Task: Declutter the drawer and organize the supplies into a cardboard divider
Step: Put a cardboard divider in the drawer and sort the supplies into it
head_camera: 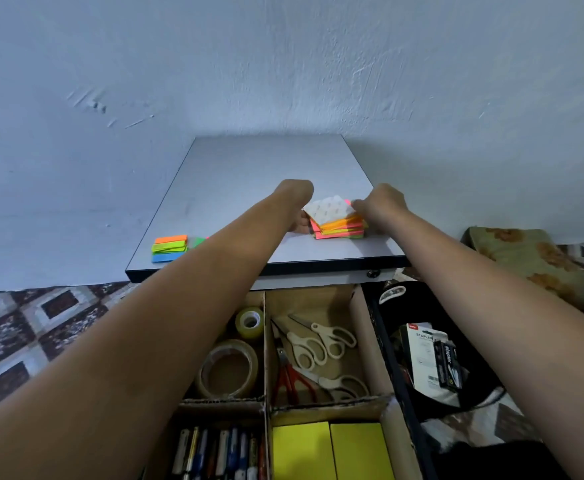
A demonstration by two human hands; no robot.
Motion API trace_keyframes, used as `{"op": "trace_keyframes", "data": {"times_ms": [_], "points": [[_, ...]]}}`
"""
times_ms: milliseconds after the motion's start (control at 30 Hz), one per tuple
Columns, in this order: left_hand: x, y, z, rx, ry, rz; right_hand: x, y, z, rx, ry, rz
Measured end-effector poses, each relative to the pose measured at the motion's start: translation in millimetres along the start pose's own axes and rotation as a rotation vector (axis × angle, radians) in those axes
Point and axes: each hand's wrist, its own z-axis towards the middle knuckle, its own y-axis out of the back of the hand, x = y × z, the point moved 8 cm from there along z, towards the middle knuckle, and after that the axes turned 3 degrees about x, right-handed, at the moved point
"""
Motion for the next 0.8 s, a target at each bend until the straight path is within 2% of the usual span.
{"op": "trace_keyframes", "data": {"times_ms": [167, 267, 333, 500, 700, 800], "points": [[-5.0, -6.9, 4.8, 0.020, 0.031, 0.027, 14.4, -7.4, -3.1, 0.086, -0.057, 0.004], [2.5, -2.9, 1.4, 0.009, 0.081, 0.042, 8.0, -19.1, -2.8, 0.210, -0.097, 0.275], [8.0, -0.2, 0.0, 0.014, 0.100, -0.028, 0.3, -23.0, -7.5, 0.240, -0.162, 0.430], [24.7, 8.3, -2.3, 0.102, 0.182, -0.129, -7.3, -35.8, -28.3, 0.360, -0.334, 0.792], [35.1, 13.4, -45.2, 0.267, 0.125, -0.320, -11.2, -25.4, -76.7, 0.439, -0.354, 1.062], [47.5, 15.8, -72.7, 0.309, 0.089, -0.295, -21.5, -25.3, -106.7, 0.448, -0.351, 1.102]]}}
